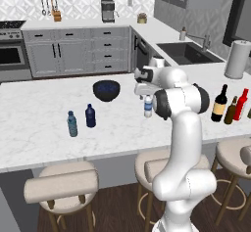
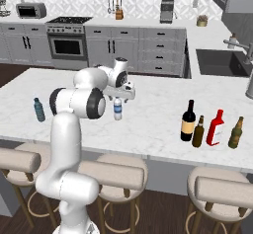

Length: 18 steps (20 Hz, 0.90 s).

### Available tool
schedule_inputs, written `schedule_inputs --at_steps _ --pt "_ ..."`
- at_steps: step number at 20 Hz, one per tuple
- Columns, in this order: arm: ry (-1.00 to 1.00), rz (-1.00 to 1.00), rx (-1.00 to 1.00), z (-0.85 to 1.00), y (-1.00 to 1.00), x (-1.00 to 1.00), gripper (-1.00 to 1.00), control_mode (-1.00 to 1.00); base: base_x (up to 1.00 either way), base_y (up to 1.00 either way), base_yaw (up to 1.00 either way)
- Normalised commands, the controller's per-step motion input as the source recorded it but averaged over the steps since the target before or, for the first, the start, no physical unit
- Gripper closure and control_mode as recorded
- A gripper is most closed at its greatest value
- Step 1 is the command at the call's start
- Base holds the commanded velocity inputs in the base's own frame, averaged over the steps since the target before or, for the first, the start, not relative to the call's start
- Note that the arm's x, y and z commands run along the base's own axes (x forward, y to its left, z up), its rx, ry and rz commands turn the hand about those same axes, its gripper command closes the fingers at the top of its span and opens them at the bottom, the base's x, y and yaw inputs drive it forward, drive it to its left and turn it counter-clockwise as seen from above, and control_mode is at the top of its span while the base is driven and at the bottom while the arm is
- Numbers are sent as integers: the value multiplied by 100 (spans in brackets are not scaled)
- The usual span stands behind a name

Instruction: Move the plastic bottles in the middle to the plastics group, and the glass bottles in the middle to the glass group.

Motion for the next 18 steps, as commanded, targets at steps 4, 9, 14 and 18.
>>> schedule_inputs --at_steps 4,9,14,18 --pt "0 0 0 -18 6 -4 -100 -100 0 0 0" --pt "2 0 0 -28 8 -10 100 -100 0 0 0" --pt "0 0 0 -21 0 -17 100 -100 0 0 0" --pt "-5 0 5 17 0 -46 100 -100 0 0 0"
